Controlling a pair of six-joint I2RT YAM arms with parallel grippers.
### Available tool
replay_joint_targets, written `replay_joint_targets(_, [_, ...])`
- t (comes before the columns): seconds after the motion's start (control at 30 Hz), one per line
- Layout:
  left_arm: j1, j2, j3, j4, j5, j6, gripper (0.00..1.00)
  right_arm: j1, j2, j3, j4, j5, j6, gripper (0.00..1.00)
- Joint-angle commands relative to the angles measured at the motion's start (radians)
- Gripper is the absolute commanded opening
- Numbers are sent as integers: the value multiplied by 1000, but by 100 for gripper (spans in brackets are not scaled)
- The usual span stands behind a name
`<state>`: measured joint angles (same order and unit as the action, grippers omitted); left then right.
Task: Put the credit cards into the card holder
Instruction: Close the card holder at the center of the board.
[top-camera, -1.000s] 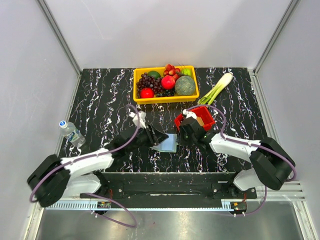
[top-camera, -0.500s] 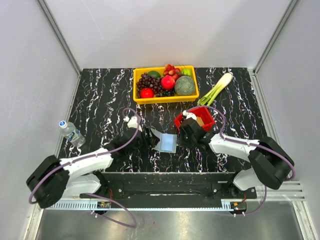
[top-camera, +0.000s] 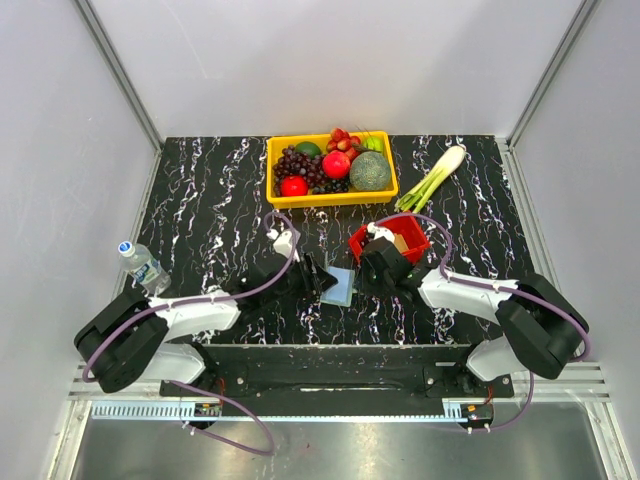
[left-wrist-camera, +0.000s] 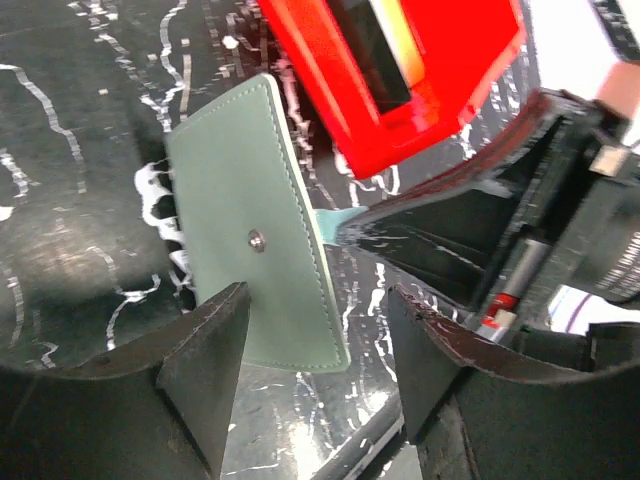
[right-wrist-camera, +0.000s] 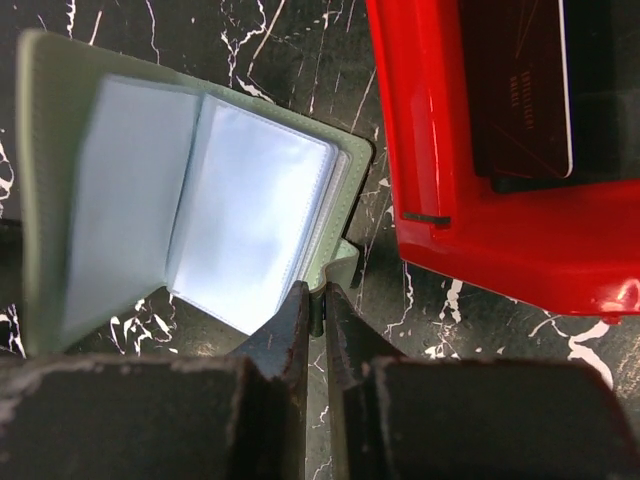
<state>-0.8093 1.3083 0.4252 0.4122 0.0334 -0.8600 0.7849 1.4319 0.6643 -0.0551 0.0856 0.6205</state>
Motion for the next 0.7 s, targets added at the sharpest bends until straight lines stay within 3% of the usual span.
replay_joint_targets(0.0, [-13, 11, 10, 168, 91, 26, 61, 5, -13, -5, 46, 0, 28, 10])
replay_joint_targets(0.27, [-37, 230, 79, 189, 194, -17, 52, 5, -76, -64, 82, 78, 119, 12])
replay_joint_targets(0.4, [-47, 302, 66, 282, 215, -59, 47, 5, -129, -107, 116, 97, 134, 13])
replay_joint_targets(0.5, [-53, 296, 37, 320, 182, -83, 46, 5, -134, -106, 113, 94, 125, 13])
replay_joint_targets(0.67, [-57, 273, 69, 198, 157, -44, 47, 5, -58, -40, 101, 43, 67, 13])
